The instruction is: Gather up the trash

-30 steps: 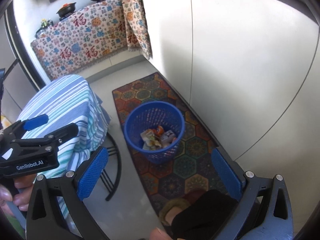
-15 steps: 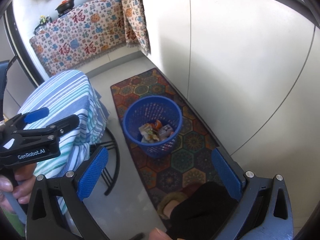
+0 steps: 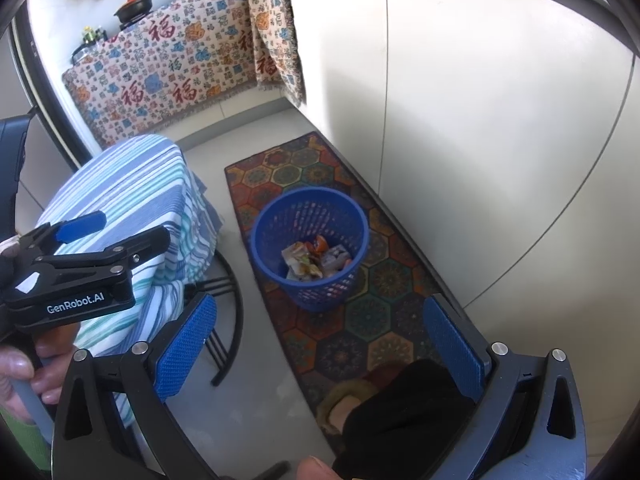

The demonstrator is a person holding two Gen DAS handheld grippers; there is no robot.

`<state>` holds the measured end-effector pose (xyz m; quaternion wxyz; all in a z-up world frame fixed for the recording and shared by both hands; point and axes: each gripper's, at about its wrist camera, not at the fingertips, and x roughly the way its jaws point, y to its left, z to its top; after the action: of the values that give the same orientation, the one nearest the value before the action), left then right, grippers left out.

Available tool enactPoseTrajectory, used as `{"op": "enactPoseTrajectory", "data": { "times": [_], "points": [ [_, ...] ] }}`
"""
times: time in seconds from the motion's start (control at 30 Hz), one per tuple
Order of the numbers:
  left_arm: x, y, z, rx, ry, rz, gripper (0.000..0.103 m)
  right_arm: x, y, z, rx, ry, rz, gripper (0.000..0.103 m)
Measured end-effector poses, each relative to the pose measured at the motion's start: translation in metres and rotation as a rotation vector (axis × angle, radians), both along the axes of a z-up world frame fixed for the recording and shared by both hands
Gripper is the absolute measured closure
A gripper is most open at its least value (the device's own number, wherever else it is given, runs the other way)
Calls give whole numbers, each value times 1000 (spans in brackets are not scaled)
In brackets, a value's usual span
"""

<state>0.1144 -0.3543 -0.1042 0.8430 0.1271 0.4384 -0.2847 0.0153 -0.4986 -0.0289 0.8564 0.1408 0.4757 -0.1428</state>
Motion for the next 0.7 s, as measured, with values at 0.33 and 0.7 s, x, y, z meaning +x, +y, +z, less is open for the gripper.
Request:
{"op": "enactPoseTrajectory", "data": {
  "times": [0.33,0.7],
  "points": [
    [3,0,-2,3,9,10,0,1,-1,1,-4,-2,6,0],
    [6,-3,-6,10,17,15,0,6,0,-2,4,10,13,0]
  ]
}}
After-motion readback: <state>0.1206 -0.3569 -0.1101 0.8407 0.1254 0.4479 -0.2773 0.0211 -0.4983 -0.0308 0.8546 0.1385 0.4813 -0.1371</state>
